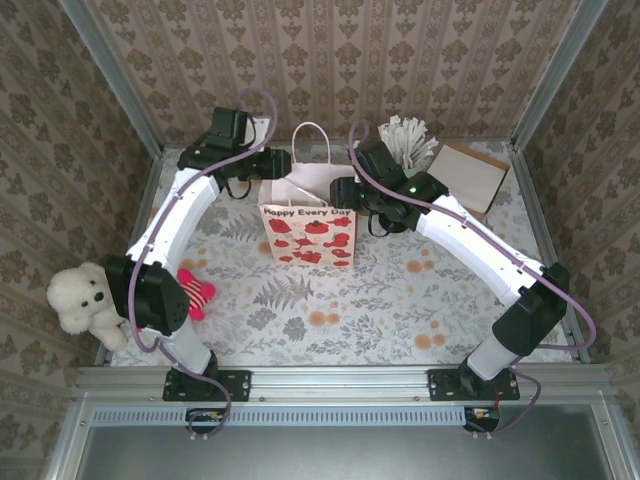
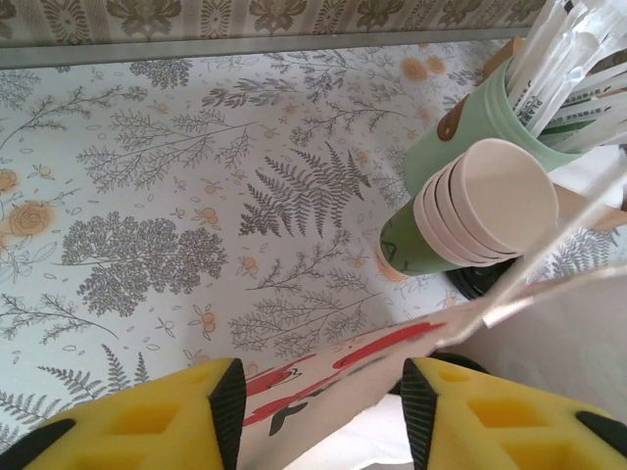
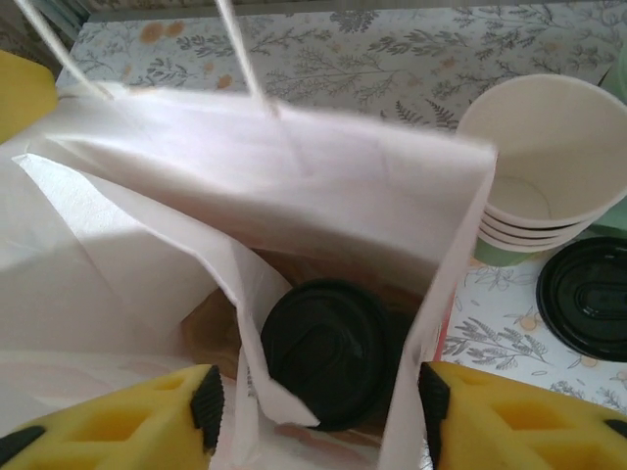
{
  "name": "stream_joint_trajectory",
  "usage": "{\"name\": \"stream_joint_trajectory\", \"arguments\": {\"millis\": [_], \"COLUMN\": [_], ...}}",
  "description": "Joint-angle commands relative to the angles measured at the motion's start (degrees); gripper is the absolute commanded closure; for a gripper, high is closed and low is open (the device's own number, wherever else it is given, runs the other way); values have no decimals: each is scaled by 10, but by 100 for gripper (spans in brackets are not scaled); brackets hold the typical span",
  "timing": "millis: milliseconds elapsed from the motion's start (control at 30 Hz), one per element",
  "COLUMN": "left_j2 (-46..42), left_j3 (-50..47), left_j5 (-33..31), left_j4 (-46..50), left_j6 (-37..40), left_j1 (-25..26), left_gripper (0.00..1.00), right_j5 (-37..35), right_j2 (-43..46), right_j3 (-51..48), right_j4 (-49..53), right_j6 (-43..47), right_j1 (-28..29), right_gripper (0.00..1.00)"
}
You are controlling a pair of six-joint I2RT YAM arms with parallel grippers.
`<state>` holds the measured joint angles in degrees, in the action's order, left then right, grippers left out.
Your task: Pack the takeout coffee
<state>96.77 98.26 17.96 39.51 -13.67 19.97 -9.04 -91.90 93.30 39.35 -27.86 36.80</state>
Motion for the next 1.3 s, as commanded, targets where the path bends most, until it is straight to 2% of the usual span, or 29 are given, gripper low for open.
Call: {"name": "stream_joint_trajectory", "arguments": {"millis": [0,100,200,233,400,533,600,667,767,867,967,1100,1200,1267], "left_j2": [-1,-25,-65,-83,-184,-226,-241,-259,-281,-273,-246,-203,-163,-153], "left_j3": [35,21,-19,-40,-189,-271,-309,-357,-445,-507,-533,-555,-581,-569], "left_j5": [24,29,22,0,-147,-195,-234,-299,-358,-365,-377,-381,-345,-296], "left_j4": [25,20,-14,-31,-181,-244,-260,-279,-353,-411,-432,-467,-531,-531], "left_j6": [-1,-9,-25,-39,-96,-102,-99,-92,-71,-53,-37,-10,18,48], "left_j1": [-10,-18,-31,-36,-73,-115,-129,-137,-152,-174,-189,-197,-200,-200], "left_gripper": [46,34,29,27,6,2,0,0,0,0,0,0,0,0], "right_j5": [-26,-37,-43,-47,-116,-204,-259,-321,-332,-361,-362,-330,-209,-157], "right_j2": [15,50,102,118,203,248,270,295,327,340,331,299,251,208], "right_j3": [15,-8,-66,-90,-191,-250,-287,-340,-437,-513,-557,-599,-656,-662], "right_j4": [7,-16,-81,-116,-223,-241,-244,-253,-307,-329,-330,-366,-495,-529], "right_j6": [21,51,82,88,91,61,36,-23,-70,-94,-89,-21,86,122], "right_j1": [-13,-16,-22,-26,-61,-109,-136,-176,-243,-293,-334,-366,-397,-407], "right_gripper": [36,28,18,16,0,0,0,0,0,0,0,0,0,0]}}
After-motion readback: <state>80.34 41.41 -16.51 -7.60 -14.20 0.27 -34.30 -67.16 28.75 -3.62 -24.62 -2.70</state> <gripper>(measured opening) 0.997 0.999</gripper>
